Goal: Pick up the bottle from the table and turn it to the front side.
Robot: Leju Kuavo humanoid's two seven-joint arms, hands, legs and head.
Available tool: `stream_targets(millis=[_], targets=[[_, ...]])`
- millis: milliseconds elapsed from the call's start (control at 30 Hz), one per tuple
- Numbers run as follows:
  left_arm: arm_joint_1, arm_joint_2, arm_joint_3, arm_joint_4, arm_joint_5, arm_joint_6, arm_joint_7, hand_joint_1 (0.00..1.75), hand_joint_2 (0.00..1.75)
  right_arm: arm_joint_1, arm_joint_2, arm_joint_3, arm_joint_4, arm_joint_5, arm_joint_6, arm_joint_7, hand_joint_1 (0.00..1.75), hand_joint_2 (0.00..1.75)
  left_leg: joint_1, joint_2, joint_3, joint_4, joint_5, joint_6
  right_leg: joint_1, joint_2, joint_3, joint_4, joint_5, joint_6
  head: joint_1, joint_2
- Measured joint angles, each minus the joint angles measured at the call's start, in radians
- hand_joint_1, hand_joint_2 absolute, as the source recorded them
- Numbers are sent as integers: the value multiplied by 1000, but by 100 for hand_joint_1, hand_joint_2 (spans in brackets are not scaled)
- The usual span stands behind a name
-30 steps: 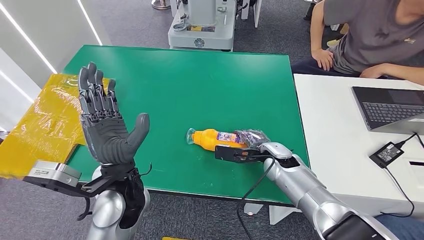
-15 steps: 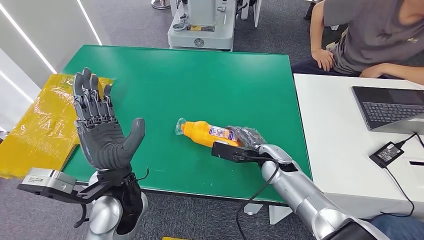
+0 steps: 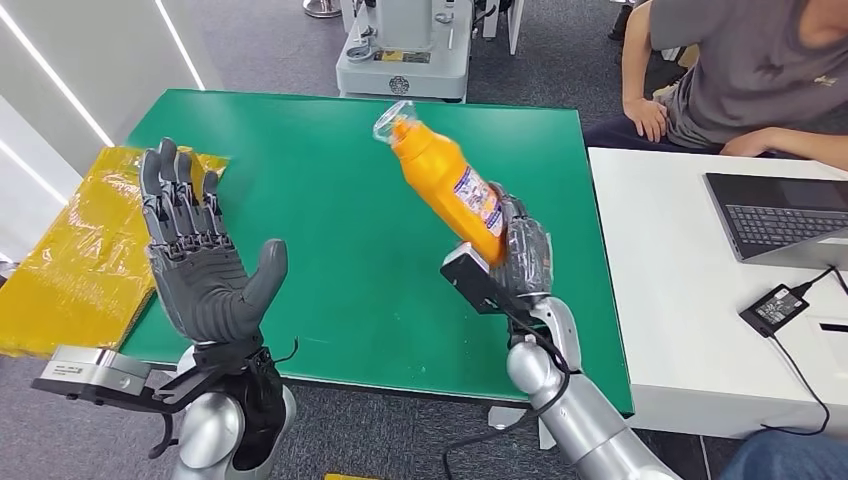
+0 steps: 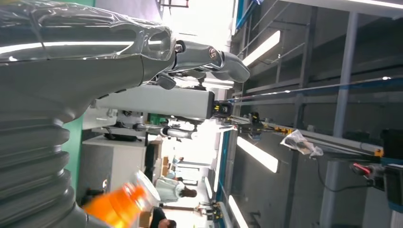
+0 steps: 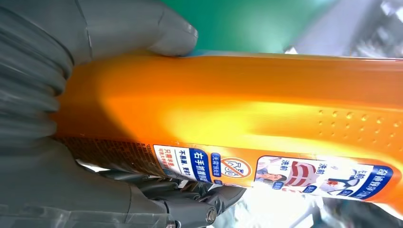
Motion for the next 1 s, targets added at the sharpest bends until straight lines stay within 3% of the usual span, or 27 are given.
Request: stream_targets(millis=[167,400,500,733,1000], targets=[[-18,-4,0,18,11,-16,-6,0,175,101,12,-66,-147,20,-123,-65,175,175,0,0,0,0,0,0,0,0,0,0,0,0,0,0],[-32,-8,-1,56,18,-35,-22,0,175,214,49,-185,-301,66,-132,-281,175,175,0,0,0,0,0,0,0,0,-1,0,0,0,0,0],[-45,-10,-8,75,14,-50,-20,0,175,236,64,-213,-338,115,-132,-337,175,175,0,1,0,0,0,0,0,1,-1,0,0,0,0,0],[-72,-10,-35,114,-12,-103,4,0,175,245,70,-207,-358,132,-132,-333,175,175,0,1,0,0,0,0,0,1,0,0,0,0,0,0],[-90,-10,-52,143,-24,-139,15,0,175,247,43,-127,-355,109,-70,-260,175,175,0,1,0,0,0,0,0,1,-1,0,0,0,0,0]])
